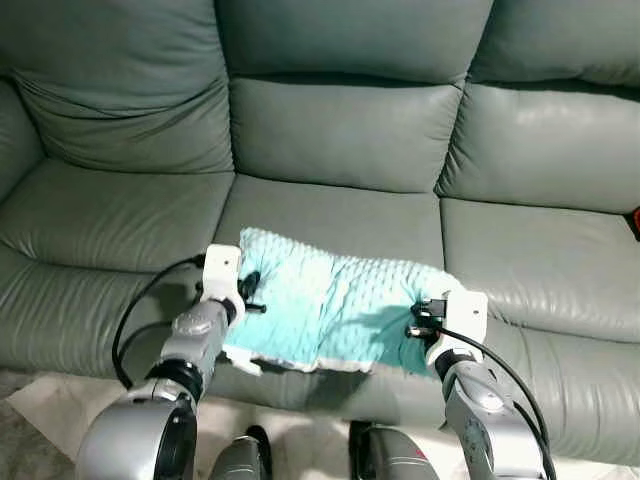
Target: Move the pillow to the sofa
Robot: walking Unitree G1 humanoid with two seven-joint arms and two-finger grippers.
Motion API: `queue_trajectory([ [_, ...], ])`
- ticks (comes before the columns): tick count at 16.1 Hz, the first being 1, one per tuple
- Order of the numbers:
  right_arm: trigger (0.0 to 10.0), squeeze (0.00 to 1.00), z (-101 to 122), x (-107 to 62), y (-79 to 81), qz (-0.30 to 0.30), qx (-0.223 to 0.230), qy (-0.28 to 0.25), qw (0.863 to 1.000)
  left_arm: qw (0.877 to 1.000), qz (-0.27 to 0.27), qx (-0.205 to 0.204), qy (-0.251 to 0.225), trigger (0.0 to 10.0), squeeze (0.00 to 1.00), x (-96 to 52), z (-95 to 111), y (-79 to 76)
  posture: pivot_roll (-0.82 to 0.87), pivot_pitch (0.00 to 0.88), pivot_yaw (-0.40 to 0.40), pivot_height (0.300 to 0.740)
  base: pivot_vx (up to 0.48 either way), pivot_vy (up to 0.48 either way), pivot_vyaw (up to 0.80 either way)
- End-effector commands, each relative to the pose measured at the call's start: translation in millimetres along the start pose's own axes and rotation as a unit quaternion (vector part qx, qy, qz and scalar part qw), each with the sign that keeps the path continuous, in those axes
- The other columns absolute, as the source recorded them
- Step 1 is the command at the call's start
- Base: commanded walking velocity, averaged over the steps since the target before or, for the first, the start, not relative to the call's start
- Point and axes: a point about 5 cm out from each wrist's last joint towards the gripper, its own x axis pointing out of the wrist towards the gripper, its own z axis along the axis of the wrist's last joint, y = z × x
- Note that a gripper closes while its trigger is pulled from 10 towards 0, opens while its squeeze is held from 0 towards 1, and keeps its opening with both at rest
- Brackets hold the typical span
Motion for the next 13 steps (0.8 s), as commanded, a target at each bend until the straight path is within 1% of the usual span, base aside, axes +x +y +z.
queue_trajectory([
  [1, 10.0, 1.00, -6, -0.7, 1.1, -0.002, 0.002, 0.007, 1.000, 1.000, 0.013, -0.015, 0.021, 10.0, 1.00, -5.1, -17, 3.7, -0.16, 0.347, 0.023, 0.740, 0.000, 0.000, 0.00],
  [9, 10.0, 1.00, -14, 1.1, 4.7, -0.001, 0.020, 0.021, 1.000, 0.999, 0.019, -0.021, 0.023, 10.0, 1.00, -8.0, -24, 5.0, -0.14, 0.353, 0.026, 0.740, 0.000, 0.000, 0.00],
  [11, 10.0, 1.00, -14, 1.8, 4.8, -0.001, 0.020, 0.022, 1.000, 0.999, 0.022, -0.022, 0.024, 10.0, 1.00, -9.7, -28, 5.8, -0.14, 0.353, 0.026, 0.740, 0.000, 0.000, 0.00],
  [13, 10.0, 1.00, -8, 1.8, -0.5, -0.008, 0.005, 0.021, 1.000, 0.999, 0.032, -0.016, 0.019, 10.0, 1.00, -11.8, -28, 11.5, -0.14, 0.348, 0.026, 0.740, 0.000, 0.000, 0.00],
])
